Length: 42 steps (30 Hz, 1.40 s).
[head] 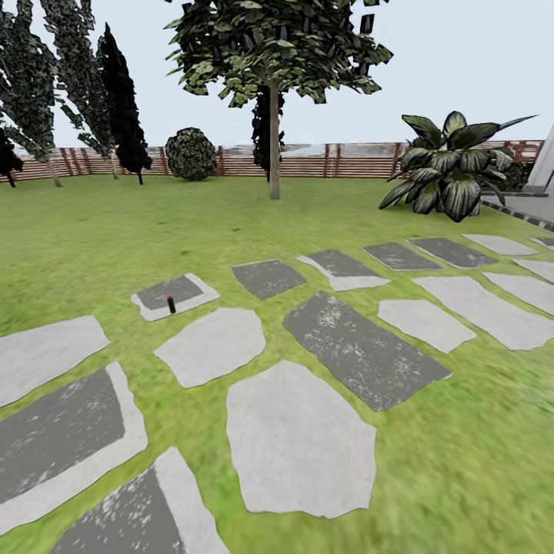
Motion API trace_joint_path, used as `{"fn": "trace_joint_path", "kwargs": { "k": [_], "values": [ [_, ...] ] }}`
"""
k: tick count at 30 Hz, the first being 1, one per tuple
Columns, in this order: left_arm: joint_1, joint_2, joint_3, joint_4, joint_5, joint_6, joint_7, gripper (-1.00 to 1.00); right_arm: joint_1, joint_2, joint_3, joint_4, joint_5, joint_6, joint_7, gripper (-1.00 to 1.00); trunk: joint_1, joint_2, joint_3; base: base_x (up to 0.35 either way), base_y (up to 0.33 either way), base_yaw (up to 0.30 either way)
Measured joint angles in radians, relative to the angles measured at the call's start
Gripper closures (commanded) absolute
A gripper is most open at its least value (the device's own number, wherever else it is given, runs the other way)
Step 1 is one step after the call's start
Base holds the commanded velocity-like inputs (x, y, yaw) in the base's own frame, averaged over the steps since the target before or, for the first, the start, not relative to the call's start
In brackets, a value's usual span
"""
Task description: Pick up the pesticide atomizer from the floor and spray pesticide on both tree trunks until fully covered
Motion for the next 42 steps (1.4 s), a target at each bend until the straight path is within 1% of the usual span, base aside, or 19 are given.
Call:
{"fn": "trace_joint_path", "kwargs": {
  "k": [42],
  "values": [
    [0.000,0.000,0.000,0.001,0.000,0.000,0.000,-1.00,0.000,0.000,0.000,0.000,0.000,0.000,0.000,-1.00,0.000,0.000,0.000,0.341,0.000,0.000]
  ]
}}
